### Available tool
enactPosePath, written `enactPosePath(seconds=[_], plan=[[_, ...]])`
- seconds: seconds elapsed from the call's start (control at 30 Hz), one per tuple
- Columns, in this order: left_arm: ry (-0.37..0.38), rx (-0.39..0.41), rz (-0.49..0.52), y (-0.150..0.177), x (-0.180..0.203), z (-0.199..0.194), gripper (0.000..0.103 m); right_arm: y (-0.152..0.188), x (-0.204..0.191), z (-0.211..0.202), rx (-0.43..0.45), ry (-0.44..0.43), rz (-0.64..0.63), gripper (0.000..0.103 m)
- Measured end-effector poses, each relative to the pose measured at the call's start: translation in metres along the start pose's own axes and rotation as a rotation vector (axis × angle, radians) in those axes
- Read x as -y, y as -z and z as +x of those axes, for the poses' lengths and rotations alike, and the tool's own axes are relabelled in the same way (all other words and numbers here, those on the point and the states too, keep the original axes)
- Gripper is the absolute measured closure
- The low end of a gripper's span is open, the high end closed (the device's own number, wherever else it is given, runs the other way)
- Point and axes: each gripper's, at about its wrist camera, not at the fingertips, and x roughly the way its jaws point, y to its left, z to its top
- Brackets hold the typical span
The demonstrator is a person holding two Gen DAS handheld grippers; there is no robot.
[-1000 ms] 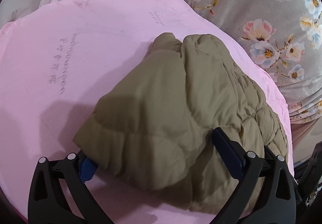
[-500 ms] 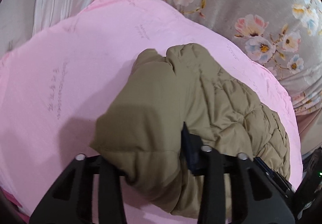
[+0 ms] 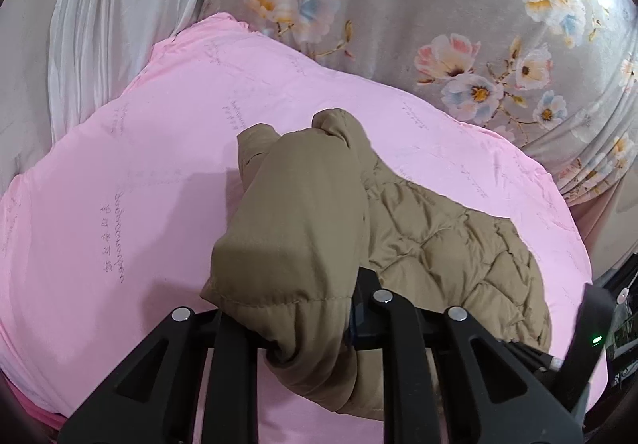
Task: Fold large clothes
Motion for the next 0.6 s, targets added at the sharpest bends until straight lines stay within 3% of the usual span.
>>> enactPosePath(seconds=[0.2, 0.37, 0.47, 0.6], plan=[[0.095, 0.054, 0.105, -0.009, 0.040, -0.033, 0.089, -0.005, -0.001, 0.019, -0.012, -0.064, 0.043, 0.088], [0.154, 0.090, 0.247, -0.009, 0.104, -0.045, 0.091, -0.018, 0.019, 0.034, -0.021, -0.284, 0.190, 0.089], [0.167, 0.100, 0.317, -0.008, 0.136, -0.044, 0.092, -0.017, 0.040, 0.016, 0.001, -0.345, 0.252, 0.091], [0.197, 0.099, 0.412, -0.003, 0.178, -0.042, 0.092, -0.004, 0.083, -0.036, 0.109, -0.251, 0.277, 0.091]])
